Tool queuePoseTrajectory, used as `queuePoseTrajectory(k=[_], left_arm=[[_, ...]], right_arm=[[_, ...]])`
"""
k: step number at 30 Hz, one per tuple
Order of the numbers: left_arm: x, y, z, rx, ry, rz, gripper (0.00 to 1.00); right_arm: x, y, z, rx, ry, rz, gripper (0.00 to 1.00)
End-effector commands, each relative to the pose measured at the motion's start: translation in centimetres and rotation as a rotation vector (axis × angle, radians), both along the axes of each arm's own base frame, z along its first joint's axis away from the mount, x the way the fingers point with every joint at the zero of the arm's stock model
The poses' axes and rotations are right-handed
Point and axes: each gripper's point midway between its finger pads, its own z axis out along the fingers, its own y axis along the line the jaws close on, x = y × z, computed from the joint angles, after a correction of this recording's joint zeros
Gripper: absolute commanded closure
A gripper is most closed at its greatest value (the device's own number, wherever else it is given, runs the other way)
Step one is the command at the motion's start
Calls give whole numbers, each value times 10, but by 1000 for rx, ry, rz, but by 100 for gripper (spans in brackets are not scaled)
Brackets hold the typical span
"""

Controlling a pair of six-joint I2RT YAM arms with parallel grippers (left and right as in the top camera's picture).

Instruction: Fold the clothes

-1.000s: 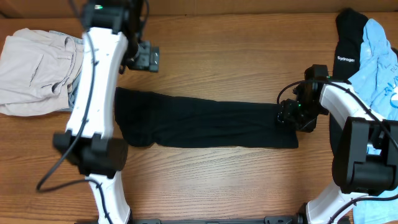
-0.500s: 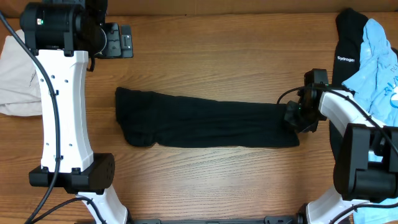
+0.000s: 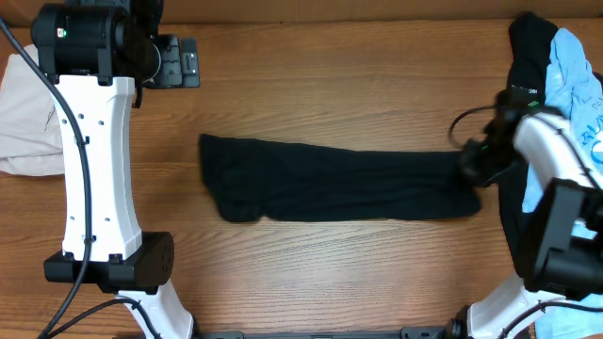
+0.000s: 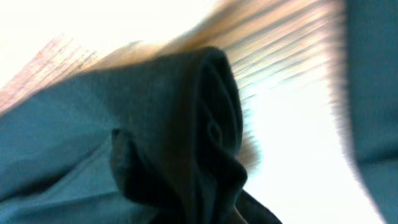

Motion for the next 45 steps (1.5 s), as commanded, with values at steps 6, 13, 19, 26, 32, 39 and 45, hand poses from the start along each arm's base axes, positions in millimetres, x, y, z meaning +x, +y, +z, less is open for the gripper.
queuePoseTrajectory(k=[6, 13, 19, 26, 32, 39, 45], left_arm=[[13, 16, -10, 51, 6, 56, 0], [32, 9, -49, 32, 97, 40, 0], [40, 8, -73, 33, 160, 37, 0], [41, 8, -79, 35, 174, 37, 0], [36, -15, -88, -82, 216, -39, 0], [18, -57, -141, -241, 393, -219, 0], [-15, -96, -202, -348, 577, -316, 0]], right_arm=[[25, -1, 84, 84, -143, 126, 96], [26, 114, 85, 155, -128, 377, 96], [20, 203, 74, 169, -149, 508, 96], [0, 280, 69, 196, -188, 651, 6], [8, 275, 91, 194, -223, 639, 0], [37, 201, 112, 137, -256, 500, 0], [44, 155, 111, 118, -239, 416, 0]])
